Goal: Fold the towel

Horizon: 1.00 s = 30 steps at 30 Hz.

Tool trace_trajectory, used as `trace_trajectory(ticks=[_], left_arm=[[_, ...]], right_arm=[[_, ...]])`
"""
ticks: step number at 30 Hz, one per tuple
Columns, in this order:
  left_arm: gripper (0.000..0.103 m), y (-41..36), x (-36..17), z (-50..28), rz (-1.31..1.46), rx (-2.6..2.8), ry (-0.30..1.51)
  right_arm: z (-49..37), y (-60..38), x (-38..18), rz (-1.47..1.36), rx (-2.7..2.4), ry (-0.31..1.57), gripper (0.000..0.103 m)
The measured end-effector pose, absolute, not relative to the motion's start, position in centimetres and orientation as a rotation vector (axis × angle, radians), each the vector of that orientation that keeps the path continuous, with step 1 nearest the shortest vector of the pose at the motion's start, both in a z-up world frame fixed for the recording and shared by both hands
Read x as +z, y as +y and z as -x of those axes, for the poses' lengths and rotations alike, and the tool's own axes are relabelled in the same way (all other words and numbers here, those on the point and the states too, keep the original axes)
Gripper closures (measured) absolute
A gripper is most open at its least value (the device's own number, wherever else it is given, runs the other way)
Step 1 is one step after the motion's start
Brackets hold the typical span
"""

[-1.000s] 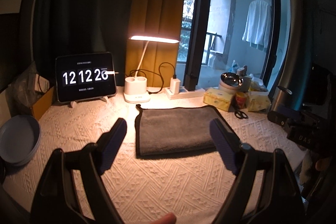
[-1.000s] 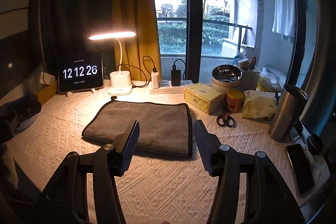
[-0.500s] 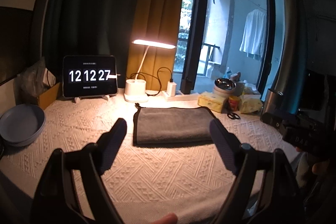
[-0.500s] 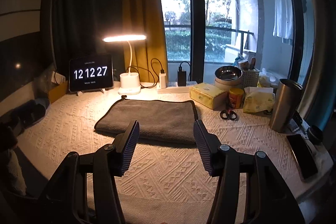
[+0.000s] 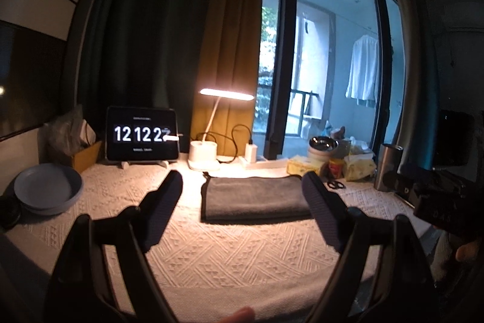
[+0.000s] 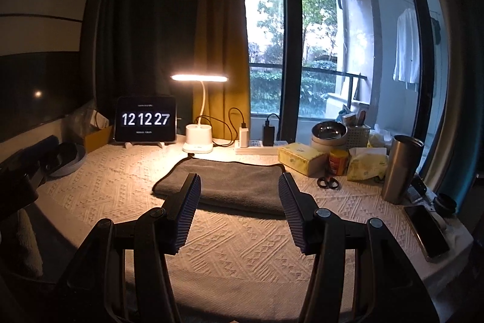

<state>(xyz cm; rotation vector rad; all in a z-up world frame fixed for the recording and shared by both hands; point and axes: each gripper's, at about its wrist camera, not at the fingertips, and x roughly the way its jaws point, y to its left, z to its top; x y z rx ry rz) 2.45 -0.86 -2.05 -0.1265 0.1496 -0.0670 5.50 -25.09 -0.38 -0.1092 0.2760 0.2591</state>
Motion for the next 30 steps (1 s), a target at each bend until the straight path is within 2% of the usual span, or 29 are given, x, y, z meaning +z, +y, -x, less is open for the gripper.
trace_trajectory(ticks=[6,11,30], left_arm=[[0.02,-0.8,-1.5,-0.4,0.131,-0.039,0.063],[0.009,-0.4,-1.0,0.7,0.142,-0.03,-0.003],[0.007,-0.2,-0.5,0.8,0.145,0.001,-0.014]], right_arm=[[-3.1,-24.9,-0.2,0.086,0.257,0.195,0.047],[-1.7,-25.1,0.6,0.084,0.23,0.12,0.047],[-1.6,-25.4,0.9,0.085,0.204,0.101,0.047]])
